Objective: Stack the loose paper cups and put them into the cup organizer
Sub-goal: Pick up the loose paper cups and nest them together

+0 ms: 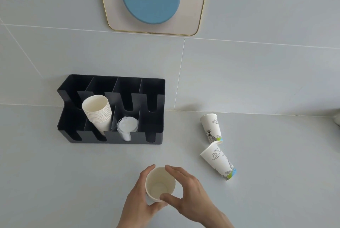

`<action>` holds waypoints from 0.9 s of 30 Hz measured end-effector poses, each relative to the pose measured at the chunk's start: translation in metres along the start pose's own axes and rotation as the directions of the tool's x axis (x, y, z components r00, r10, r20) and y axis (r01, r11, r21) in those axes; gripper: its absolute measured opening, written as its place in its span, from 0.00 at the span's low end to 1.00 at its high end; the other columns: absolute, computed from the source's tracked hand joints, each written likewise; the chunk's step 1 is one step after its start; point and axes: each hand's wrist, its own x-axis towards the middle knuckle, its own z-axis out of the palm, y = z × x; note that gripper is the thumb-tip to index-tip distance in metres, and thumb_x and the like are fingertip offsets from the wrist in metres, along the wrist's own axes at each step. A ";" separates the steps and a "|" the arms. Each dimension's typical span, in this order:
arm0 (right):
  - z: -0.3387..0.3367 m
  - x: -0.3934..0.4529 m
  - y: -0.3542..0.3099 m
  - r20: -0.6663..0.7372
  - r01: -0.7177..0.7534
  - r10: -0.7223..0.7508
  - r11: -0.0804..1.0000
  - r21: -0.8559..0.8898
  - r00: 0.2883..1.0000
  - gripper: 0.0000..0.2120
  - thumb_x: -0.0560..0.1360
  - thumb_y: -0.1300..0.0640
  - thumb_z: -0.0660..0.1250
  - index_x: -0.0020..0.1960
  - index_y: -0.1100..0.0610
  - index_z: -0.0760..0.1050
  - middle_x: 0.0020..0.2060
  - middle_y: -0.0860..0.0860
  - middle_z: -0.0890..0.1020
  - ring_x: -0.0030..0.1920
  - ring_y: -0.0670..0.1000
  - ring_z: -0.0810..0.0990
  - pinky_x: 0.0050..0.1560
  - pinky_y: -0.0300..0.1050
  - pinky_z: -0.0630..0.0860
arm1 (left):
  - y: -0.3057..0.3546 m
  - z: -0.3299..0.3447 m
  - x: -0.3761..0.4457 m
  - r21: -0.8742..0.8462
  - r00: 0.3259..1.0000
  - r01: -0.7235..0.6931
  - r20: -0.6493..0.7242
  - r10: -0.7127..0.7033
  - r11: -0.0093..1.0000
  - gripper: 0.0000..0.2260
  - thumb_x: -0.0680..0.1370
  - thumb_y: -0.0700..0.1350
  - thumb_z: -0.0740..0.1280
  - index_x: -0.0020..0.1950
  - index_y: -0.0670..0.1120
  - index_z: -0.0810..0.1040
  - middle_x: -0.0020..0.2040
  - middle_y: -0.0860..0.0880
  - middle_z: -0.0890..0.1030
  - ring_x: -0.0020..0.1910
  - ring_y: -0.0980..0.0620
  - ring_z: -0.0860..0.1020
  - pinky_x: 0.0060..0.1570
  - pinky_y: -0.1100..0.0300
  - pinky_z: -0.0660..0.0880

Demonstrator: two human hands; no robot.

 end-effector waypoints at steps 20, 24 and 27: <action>-0.043 0.027 0.113 -0.207 -0.563 0.524 0.787 -0.252 0.826 0.40 0.71 0.46 0.75 0.77 0.54 0.63 0.64 0.51 0.70 0.64 0.54 0.74 0.56 0.43 0.75 | -0.005 0.001 0.005 0.022 0.998 -0.054 0.016 0.054 0.998 0.47 0.61 0.56 0.81 0.69 0.74 0.56 0.71 0.70 0.67 0.62 0.68 0.74 0.58 0.67 0.72; -0.044 0.029 0.075 -0.263 -0.456 0.491 0.871 0.184 0.831 0.34 0.66 0.54 0.79 0.67 0.49 0.69 0.61 0.49 0.77 0.56 0.48 0.78 0.55 0.49 0.78 | -0.003 0.001 0.005 0.009 0.999 -0.043 0.018 0.043 0.999 0.46 0.61 0.55 0.82 0.69 0.75 0.57 0.70 0.71 0.67 0.61 0.68 0.74 0.57 0.68 0.72; -0.051 0.028 0.036 -0.295 -0.243 0.369 0.889 0.387 0.881 0.39 0.66 0.57 0.79 0.69 0.42 0.63 0.60 0.44 0.78 0.56 0.39 0.78 0.51 0.37 0.77 | -0.002 0.001 0.006 0.003 0.999 -0.047 0.024 0.047 0.999 0.45 0.62 0.54 0.82 0.69 0.72 0.58 0.70 0.72 0.66 0.62 0.69 0.73 0.56 0.71 0.71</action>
